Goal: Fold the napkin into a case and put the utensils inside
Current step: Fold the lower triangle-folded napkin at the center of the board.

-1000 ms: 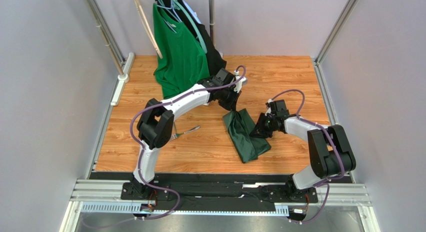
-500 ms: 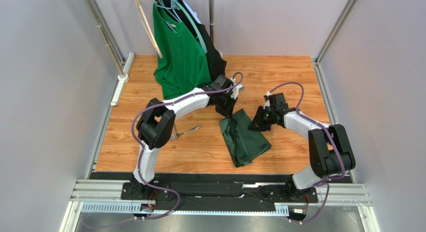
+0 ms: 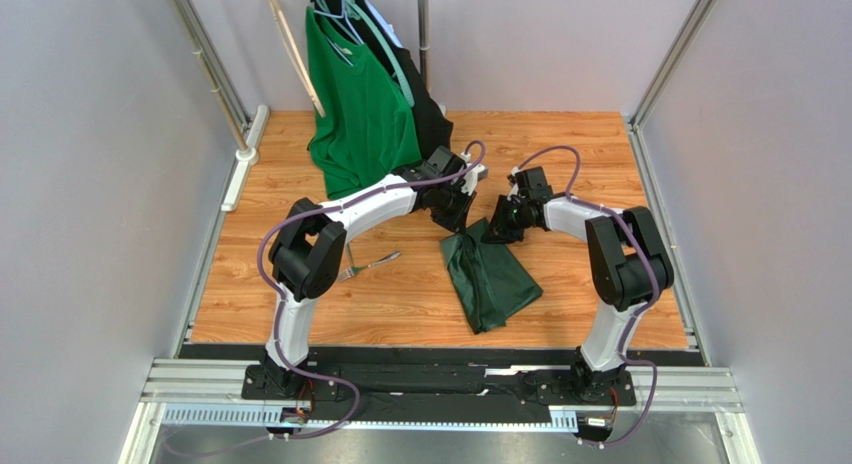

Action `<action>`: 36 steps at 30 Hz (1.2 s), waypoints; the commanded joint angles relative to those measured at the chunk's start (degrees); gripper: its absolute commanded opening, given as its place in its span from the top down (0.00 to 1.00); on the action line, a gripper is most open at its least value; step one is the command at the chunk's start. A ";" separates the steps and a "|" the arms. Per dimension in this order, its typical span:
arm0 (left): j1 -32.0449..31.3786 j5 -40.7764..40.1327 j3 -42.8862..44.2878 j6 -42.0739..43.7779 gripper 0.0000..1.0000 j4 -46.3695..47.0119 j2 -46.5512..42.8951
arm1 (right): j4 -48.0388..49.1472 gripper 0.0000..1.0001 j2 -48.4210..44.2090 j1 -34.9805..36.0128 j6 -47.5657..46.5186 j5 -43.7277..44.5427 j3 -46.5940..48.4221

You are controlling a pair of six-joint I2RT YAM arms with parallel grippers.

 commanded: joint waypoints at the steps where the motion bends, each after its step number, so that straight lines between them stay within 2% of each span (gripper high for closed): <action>1: 0.18 -1.32 1.56 -2.08 1.00 -1.01 -2.16 | 0.67 0.86 2.87 -0.06 0.43 4.74 2.94; 8: 0.54 -6.76 1.74 -5.16 1.00 -4.88 -1.89 | 0.41 0.87 3.31 -0.24 2.54 8.96 0.75; 19: 1.24 -13.18 3.32 -7.71 1.00 -6.55 -0.58 | 1.11 0.89 1.64 -0.68 3.07 9.58 -1.63; 27: 1.41 -14.76 11.14 -7.63 1.00 -11.56 5.83 | 0.94 0.89 2.34 -0.68 2.45 8.35 -1.63; 36: 1.41 -15.03 11.93 -7.09 1.00 -11.91 7.25 | 0.85 0.89 2.78 -0.50 1.93 6.94 -0.75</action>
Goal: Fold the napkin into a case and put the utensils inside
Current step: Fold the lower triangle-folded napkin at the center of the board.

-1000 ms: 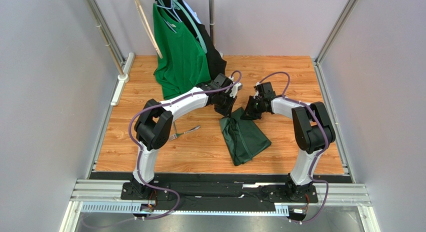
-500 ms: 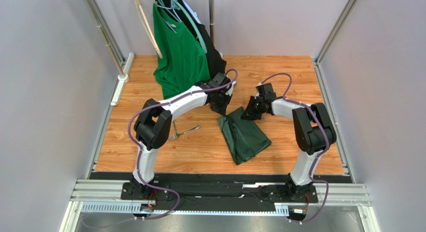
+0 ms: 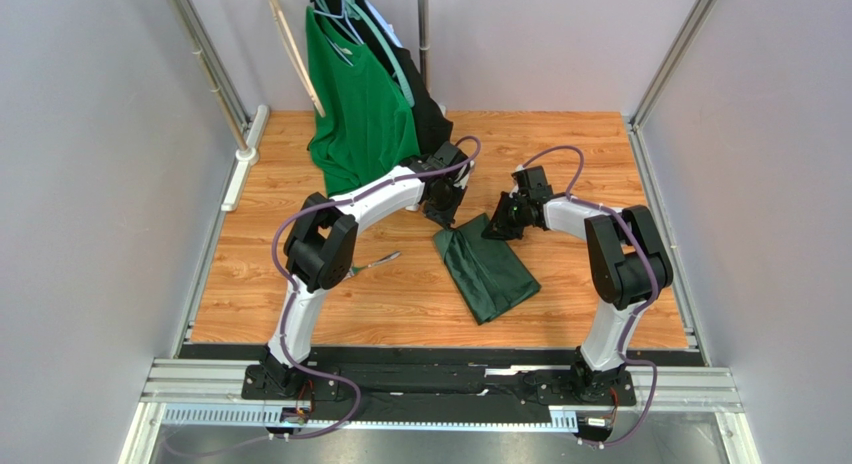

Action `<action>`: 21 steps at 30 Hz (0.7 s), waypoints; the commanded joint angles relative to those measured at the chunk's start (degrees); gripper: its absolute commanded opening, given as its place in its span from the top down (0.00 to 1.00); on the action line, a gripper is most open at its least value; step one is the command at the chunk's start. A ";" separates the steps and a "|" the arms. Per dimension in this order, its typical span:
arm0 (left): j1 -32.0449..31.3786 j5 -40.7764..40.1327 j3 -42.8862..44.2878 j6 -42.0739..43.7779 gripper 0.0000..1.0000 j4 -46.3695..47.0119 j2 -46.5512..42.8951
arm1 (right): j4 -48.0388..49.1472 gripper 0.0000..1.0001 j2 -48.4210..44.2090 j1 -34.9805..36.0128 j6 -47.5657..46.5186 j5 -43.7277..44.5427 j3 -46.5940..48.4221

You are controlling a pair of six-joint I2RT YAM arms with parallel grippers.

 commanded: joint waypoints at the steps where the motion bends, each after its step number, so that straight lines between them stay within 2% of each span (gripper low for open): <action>1: 0.34 -1.28 3.15 -0.67 1.00 -1.31 0.78 | -1.95 0.88 1.49 -0.26 -2.27 3.93 -0.90; 5: 0.34 -1.29 5.17 -1.73 1.00 -1.84 2.88 | -1.86 0.87 1.14 -0.35 -2.62 3.49 -1.52; 10: 0.34 0.12 6.23 -1.91 1.00 -2.19 4.29 | -1.95 0.75 -4.30 0.35 -5.34 1.55 -2.75; 15: 0.34 -0.94 6.67 -1.21 1.00 -2.46 4.47 | -9.76 0.58 -13.51 1.58 -8.59 3.22 -5.64; 21: 0.34 -0.32 6.58 -0.85 1.00 -2.89 4.47 | -18.65 0.56 -25.64 6.24 -11.59 6.65 -13.11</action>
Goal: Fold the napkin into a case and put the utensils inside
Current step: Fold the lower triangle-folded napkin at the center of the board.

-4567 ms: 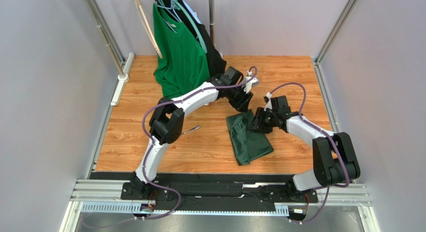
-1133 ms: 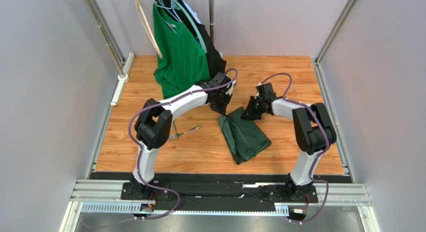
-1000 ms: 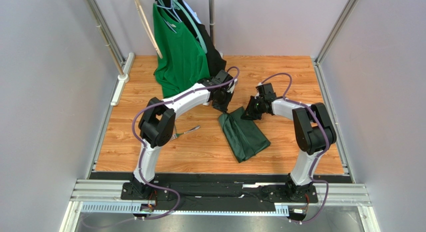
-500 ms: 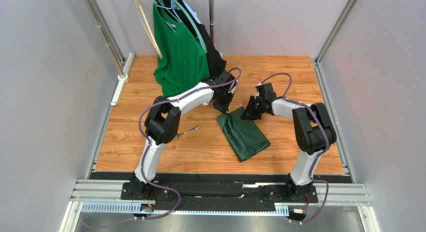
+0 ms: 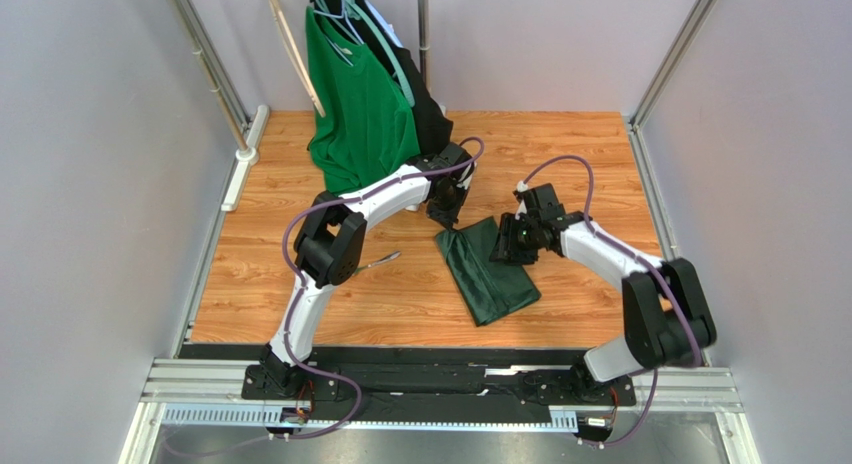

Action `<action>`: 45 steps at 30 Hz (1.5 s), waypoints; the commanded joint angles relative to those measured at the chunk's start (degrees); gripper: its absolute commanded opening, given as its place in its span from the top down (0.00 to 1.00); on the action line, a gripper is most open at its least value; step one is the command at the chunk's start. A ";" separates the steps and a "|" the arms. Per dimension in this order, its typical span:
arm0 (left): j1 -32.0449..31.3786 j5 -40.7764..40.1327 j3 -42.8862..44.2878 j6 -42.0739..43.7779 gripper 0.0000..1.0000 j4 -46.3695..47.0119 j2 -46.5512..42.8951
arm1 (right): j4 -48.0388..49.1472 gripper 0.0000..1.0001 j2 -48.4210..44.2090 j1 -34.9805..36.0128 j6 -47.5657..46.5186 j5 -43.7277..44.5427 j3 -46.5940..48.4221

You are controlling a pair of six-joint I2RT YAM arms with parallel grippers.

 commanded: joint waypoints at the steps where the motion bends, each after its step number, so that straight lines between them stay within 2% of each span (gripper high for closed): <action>1: 0.34 -0.12 1.77 0.15 1.00 -0.71 -0.08 | -7.92 0.56 -10.09 4.47 -2.69 2.11 -5.16; 6: 0.34 -0.56 1.07 0.33 1.00 -0.62 -0.16 | -7.67 0.63 -13.54 6.50 -1.11 -1.67 -8.33; 12: 0.34 -0.04 1.07 0.33 1.00 -0.53 0.19 | -3.71 0.63 -9.08 9.40 0.03 -4.84 -10.27; 18: 0.34 0.22 1.16 0.33 1.00 -0.45 0.27 | -0.80 0.68 -8.71 11.60 2.32 -5.45 -11.67; 23: 0.26 0.14 1.16 0.33 1.00 -0.53 0.28 | -0.01 0.77 -8.80 11.69 3.20 -5.89 -12.38; 26: 0.34 0.05 1.15 0.42 1.00 -0.45 0.28 | -0.80 0.91 -8.71 11.69 3.03 -5.37 -12.12; 27: 0.26 0.14 1.24 0.50 1.00 -0.45 0.36 | -1.15 0.99 -8.88 11.69 3.03 -4.58 -11.94; 28: 0.34 0.23 1.16 0.42 1.00 -0.45 0.36 | -1.68 1.00 -9.06 11.69 2.85 -4.05 -11.68; 34: 0.34 -0.04 1.07 0.42 1.00 -0.53 0.54 | -8.88 1.00 -10.03 10.90 0.04 2.54 -8.34; 45: 0.26 -0.48 1.59 0.42 1.00 -0.53 1.15 | -9.24 1.00 -9.41 9.32 -1.10 5.97 -9.13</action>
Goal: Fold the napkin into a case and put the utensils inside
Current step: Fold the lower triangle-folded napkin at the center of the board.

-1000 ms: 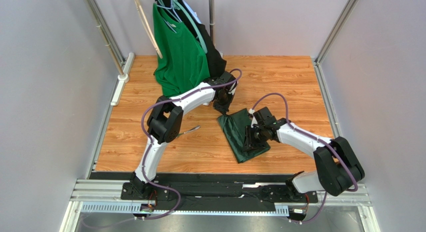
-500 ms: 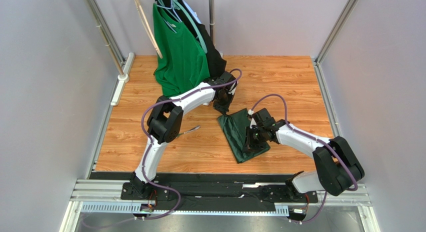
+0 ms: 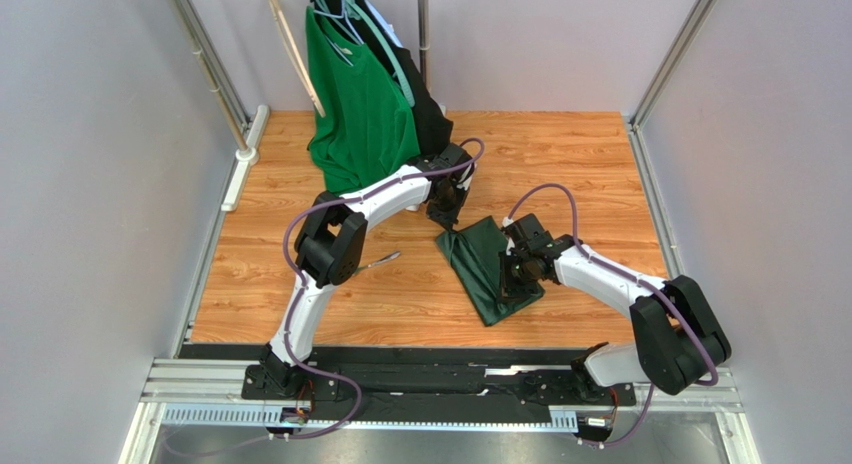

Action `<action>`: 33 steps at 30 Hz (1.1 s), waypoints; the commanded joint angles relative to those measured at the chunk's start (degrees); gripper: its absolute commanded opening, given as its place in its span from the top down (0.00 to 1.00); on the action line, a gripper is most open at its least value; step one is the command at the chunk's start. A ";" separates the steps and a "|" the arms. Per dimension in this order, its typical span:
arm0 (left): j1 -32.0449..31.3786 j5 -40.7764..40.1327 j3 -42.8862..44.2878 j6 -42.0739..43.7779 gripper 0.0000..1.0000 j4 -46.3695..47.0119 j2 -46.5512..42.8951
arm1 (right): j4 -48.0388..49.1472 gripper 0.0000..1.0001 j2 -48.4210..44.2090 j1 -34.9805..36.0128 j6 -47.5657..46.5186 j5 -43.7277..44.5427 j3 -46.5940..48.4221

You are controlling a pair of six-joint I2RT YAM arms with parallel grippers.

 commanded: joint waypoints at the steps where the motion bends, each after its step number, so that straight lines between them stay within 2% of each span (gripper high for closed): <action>1: 0.34 -0.39 1.68 0.48 1.00 -0.21 0.96 | 0.11 1.00 0.12 -1.20 -1.39 3.28 0.60; 7: 0.34 -1.96 2.30 0.31 1.00 -0.38 1.31 | 3.01 1.00 3.01 -2.78 -1.57 2.94 0.33; 10: 0.34 -3.46 2.82 -0.04 0.93 -0.65 1.05 | 4.42 1.00 4.33 -2.78 -1.13 1.71 0.33; 14: 0.34 -5.03 3.88 -0.48 0.67 -0.82 0.43 | 4.78 1.00 5.30 -2.78 -1.21 1.53 0.42; 16: 0.26 -5.13 3.36 -1.01 0.45 -0.38 -0.97 | 5.04 1.00 5.57 -2.78 -1.39 1.27 0.42; 17: 0.26 -5.13 2.66 -1.19 0.31 -0.03 -1.67 | 5.13 1.00 5.65 -2.87 -1.30 1.18 0.33; 20: -0.79 -6.18 -0.84 -1.71 0.22 1.71 -6.24 | 5.13 1.00 5.74 -2.78 -1.30 1.09 -0.02; 22: -1.50 -6.45 -3.40 -3.03 0.21 3.12 -10.98 | 5.48 1.00 5.57 -2.78 -0.95 0.74 -0.19; 25: -2.64 -4.00 -12.17 -5.93 0.27 8.48 -16.61 | 5.57 1.00 5.57 -2.78 -0.69 0.04 -0.11; 28: -2.73 -1.18 -16.58 -8.39 0.44 11.83 -18.55 | 5.57 1.00 4.87 -2.78 -0.77 -0.23 -0.28; 30: -2.73 -1.18 -17.74 -8.48 0.68 13.67 -18.91 | 5.39 1.00 4.60 -2.78 -0.86 -0.06 -0.46; 31: -2.73 -1.35 -17.13 -8.39 0.87 13.33 -18.30 | 5.39 1.00 4.34 -2.78 -0.86 -0.14 -0.46; 32: -2.64 -1.62 -16.17 -8.22 0.96 12.63 -16.72 | 5.39 1.00 4.25 -2.78 -0.78 -0.32 -0.54; 33: -2.64 -1.62 -15.03 -7.70 1.00 11.84 -15.75 | 5.22 1.00 4.08 -2.78 -0.86 -0.32 -0.55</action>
